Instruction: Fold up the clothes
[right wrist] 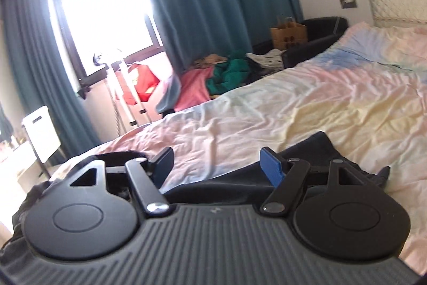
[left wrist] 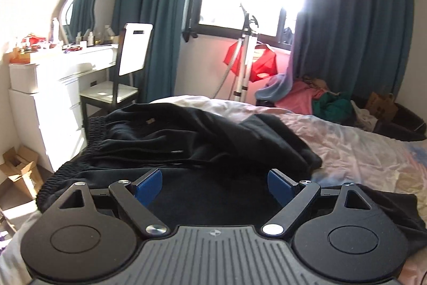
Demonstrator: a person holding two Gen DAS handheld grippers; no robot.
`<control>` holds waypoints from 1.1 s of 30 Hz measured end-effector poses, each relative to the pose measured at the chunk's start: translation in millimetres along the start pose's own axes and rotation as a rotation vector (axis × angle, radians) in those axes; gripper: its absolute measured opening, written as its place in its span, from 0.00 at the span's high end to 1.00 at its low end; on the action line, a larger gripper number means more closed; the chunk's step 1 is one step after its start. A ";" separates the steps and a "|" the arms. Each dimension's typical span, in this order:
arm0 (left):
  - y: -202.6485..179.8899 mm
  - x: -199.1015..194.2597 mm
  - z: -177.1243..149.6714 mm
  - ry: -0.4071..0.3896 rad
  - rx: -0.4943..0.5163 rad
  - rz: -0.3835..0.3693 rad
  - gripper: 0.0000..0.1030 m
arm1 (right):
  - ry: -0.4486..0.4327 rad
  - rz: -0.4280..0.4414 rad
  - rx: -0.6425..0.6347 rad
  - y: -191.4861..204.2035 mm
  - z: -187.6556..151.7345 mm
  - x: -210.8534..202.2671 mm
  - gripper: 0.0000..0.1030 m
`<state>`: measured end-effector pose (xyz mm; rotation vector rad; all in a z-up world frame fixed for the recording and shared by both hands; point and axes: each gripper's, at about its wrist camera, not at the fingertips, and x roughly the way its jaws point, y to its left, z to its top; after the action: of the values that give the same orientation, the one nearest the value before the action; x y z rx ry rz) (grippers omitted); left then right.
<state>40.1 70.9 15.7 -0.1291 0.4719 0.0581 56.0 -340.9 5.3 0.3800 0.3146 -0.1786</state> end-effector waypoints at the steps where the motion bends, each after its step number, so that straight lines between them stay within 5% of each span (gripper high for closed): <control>1: -14.3 4.6 0.6 -0.001 0.011 -0.024 0.15 | 0.003 0.029 -0.018 7.4 -2.4 -1.9 0.29; 9: -87.8 39.2 -16.9 -0.046 0.137 -0.076 0.15 | 0.030 0.147 -0.136 55.4 -38.2 3.7 0.29; 18: -60.9 65.7 -52.1 -0.046 0.123 -0.067 0.15 | 0.073 0.132 -0.205 79.2 -71.3 21.1 0.29; 33: -46.8 69.0 -51.1 -0.015 0.135 -0.067 0.15 | 0.077 0.150 -0.246 88.8 -88.4 24.4 0.29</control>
<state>82.4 19.4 -55.8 -0.0115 0.4547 -0.0382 75.5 -228.0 -50.9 0.1661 0.3780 0.0223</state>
